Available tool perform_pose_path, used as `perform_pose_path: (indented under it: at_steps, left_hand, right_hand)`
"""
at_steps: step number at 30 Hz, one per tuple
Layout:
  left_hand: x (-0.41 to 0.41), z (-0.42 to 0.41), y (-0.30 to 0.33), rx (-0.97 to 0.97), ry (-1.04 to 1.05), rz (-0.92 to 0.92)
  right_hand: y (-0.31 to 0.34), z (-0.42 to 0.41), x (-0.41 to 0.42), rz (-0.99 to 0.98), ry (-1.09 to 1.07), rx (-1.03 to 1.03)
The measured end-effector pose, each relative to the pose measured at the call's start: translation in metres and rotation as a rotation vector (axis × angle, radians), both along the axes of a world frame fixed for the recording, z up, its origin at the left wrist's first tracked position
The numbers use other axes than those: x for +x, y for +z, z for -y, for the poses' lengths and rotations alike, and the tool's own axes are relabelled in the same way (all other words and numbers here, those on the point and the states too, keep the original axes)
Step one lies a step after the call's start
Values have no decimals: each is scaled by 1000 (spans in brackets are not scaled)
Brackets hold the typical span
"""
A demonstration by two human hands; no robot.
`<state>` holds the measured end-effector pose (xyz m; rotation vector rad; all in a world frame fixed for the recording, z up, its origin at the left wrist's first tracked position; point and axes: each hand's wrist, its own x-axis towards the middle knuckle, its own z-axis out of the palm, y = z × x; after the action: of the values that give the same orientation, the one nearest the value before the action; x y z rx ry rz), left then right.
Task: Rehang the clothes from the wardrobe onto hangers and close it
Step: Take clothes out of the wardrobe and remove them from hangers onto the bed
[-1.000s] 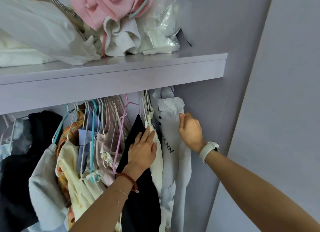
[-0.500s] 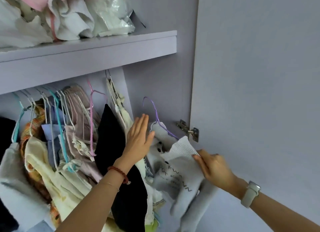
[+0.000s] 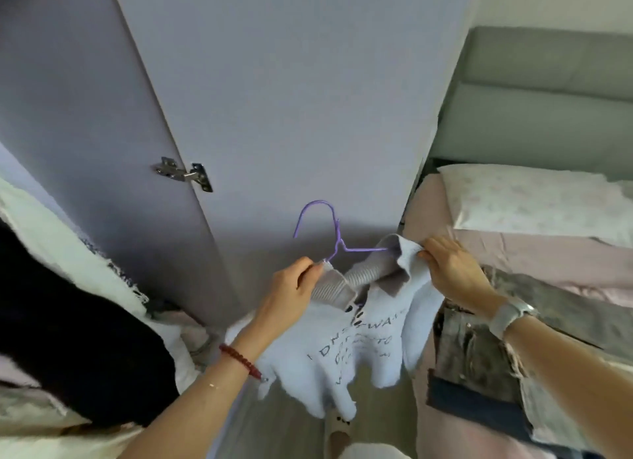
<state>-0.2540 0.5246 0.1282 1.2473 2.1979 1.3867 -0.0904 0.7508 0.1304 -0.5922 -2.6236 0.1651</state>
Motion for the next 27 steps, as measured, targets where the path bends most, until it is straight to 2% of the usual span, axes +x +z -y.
perform_pose_path:
  at_steps: [4, 11, 17, 21, 24, 27]
  left_hand:
    - [31, -46, 4, 47, -88, 100]
    - [78, -136, -11, -112, -268, 133]
    - [136, -289, -14, -197, -314, -62]
    - [161, -408, -20, -231, -285, -205]
    - [157, -482, -21, -201, -239, -372]
    - [149, -537, -16, -172, -112, -503]
  right_hand:
    - [-10, -22, 56, -33, -114, 17]
    - [-35, -77, 115, -56, -296, -35]
    - [-51, -176, 189, -138, -535, -100]
    - [-53, -243, 226, -47, -594, -126]
    - [-59, -282, 222, -53, -533, -120]
    - [-63, -321, 198, -193, -604, -288]
